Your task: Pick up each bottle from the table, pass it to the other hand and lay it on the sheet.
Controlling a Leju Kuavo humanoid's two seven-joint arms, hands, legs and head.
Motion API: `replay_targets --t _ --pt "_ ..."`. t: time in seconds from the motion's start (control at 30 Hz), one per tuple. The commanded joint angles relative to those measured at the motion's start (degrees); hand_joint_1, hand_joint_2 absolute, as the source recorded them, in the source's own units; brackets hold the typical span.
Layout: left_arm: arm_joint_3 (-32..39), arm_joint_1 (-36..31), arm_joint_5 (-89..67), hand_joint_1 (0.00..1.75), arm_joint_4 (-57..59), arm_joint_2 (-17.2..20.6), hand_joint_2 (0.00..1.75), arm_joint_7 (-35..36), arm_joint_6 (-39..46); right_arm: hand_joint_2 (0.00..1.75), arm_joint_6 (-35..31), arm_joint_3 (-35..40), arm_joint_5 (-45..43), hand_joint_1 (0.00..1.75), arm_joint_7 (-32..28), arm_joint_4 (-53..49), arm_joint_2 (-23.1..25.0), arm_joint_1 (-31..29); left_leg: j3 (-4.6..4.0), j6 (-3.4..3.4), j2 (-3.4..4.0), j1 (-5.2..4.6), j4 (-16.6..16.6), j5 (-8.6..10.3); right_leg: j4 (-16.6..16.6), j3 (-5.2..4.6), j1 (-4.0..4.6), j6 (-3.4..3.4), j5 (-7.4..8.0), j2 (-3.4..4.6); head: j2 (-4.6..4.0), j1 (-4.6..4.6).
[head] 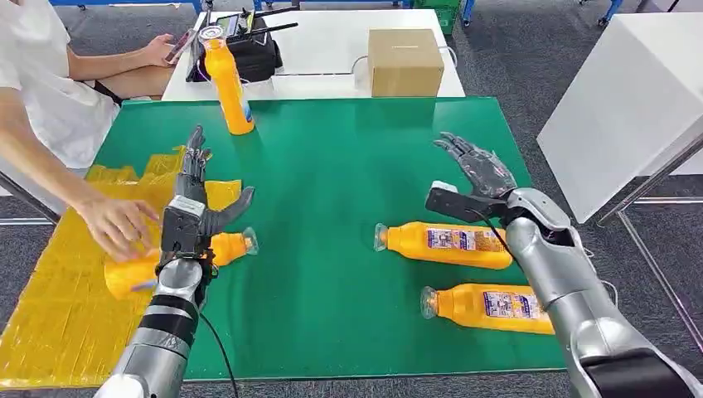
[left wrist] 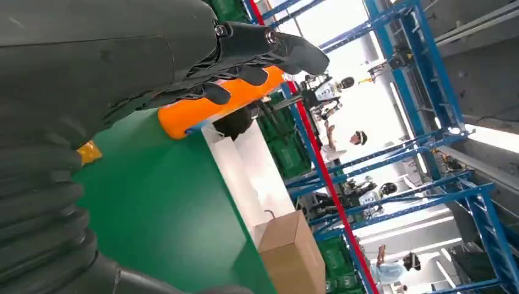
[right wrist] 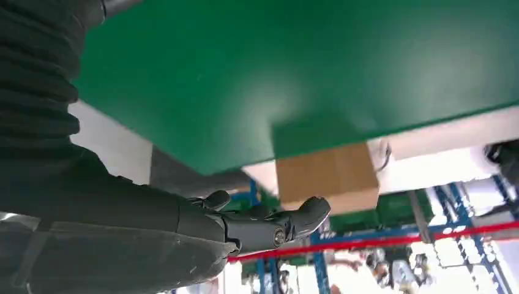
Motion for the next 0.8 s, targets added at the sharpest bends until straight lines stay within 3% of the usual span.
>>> replay_targets --t 0.03,0.2,0.47,0.7,0.8 --pt "1.13 -4.55 0.95 0.00 8.20 0.49 1.75 -0.44 0.22 1.75 7.96 7.76 -8.14 0.00 -4.98 4.07 -3.23 -2.96 0.15 -0.04 0.10 0.03 0.00 -0.08 -0.02 0.13 0.04 -0.05 -0.04 0.05 0.00 0.02" --pt "1.23 -4.84 1.44 0.00 8.76 0.71 1.75 -0.68 0.27 1.75 9.08 10.74 -12.48 0.00 -4.81 -0.65 -7.32 -0.54 0.17 -0.05 0.00 0.04 0.01 -0.07 -0.05 0.19 0.05 -0.05 -0.06 -0.06 0.00 0.02" --pt "1.22 -4.85 1.46 0.00 8.74 0.72 1.75 -0.68 0.33 1.75 9.04 10.95 -12.79 0.00 -4.75 -0.88 -7.58 -0.48 0.07 -0.03 0.05 -0.01 -0.01 -0.03 -0.03 0.05 -0.01 -0.04 -0.02 0.01 0.00 0.00" --pt "1.31 -5.97 2.22 0.00 10.50 0.98 1.75 -0.80 0.10 1.75 10.57 11.67 -17.90 0.00 -5.35 -8.83 -16.13 6.95 0.18 -0.04 -0.19 0.05 0.00 -0.07 -0.09 0.25 0.07 -0.05 -0.10 -0.24 0.00 0.00" --pt "1.36 -6.23 2.56 0.00 11.38 1.12 1.75 -1.01 0.03 1.75 10.07 10.59 -18.40 0.00 -5.14 -9.88 -17.50 9.70 0.20 -0.03 -0.21 0.03 -0.02 -0.07 -0.12 0.29 0.05 -0.03 -0.10 -0.26 0.00 0.00"
